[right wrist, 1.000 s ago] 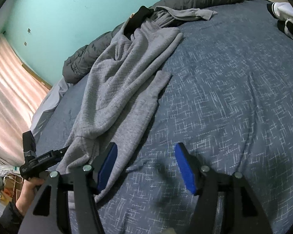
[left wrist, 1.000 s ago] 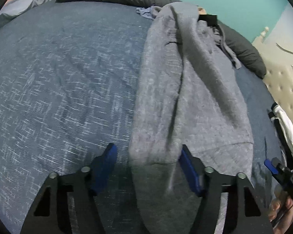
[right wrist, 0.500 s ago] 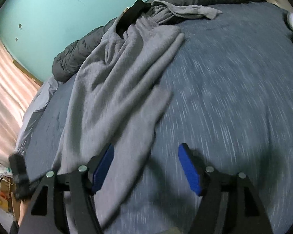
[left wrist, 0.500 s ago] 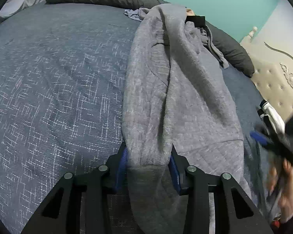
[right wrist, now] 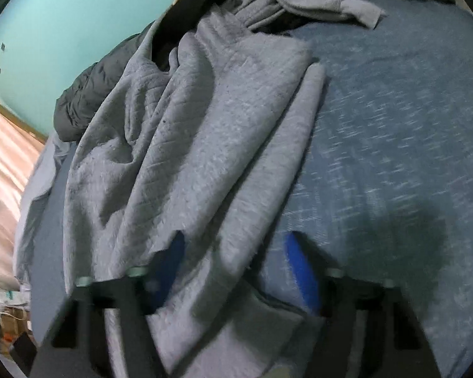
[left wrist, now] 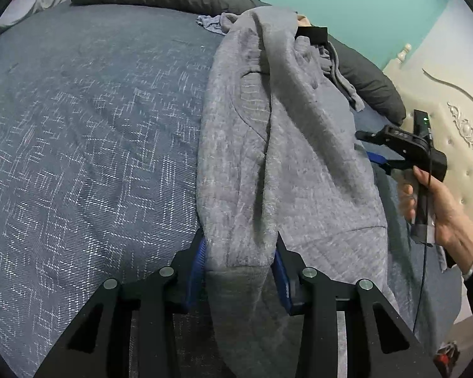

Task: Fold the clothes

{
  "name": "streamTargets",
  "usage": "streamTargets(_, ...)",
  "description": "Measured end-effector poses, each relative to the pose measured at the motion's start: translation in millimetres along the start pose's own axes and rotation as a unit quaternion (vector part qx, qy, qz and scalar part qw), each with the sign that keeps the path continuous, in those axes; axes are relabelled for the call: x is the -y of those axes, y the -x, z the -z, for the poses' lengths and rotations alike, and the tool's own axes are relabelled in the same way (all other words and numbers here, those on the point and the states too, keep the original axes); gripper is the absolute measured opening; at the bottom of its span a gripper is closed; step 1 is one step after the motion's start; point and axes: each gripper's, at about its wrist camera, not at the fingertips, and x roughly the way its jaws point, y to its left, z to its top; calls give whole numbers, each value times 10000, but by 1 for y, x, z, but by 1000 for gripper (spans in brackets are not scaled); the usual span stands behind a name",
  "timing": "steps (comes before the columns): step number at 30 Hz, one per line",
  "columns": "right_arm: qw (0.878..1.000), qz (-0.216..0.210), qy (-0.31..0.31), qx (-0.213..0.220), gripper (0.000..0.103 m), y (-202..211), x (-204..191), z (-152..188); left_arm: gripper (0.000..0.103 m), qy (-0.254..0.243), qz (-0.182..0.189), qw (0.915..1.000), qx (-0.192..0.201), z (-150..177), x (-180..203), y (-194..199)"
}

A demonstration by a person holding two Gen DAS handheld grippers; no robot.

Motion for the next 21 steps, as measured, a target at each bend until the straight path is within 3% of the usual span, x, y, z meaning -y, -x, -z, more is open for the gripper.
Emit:
streamTargets(1,10000,14,7,-25,29,-5,-1,-6,42,9,5,10000,-7,0,0,0)
streamTargets(2,9999,59,139,5,11,-4,-5,-4,42,10,11,10000,-9,1,0,1)
streamTargets(3,9996,103,268,36,4,-2,-9,-2,42,5,7,10000,-9,1,-1,1)
streamTargets(12,9965,194,669,467,2,83,-14,18,42,-85,-68,9999,-42,6,2,11)
streamTargets(21,9936,314,846,681,2,194,0,68,47,140,-11,9999,61,8,9,51)
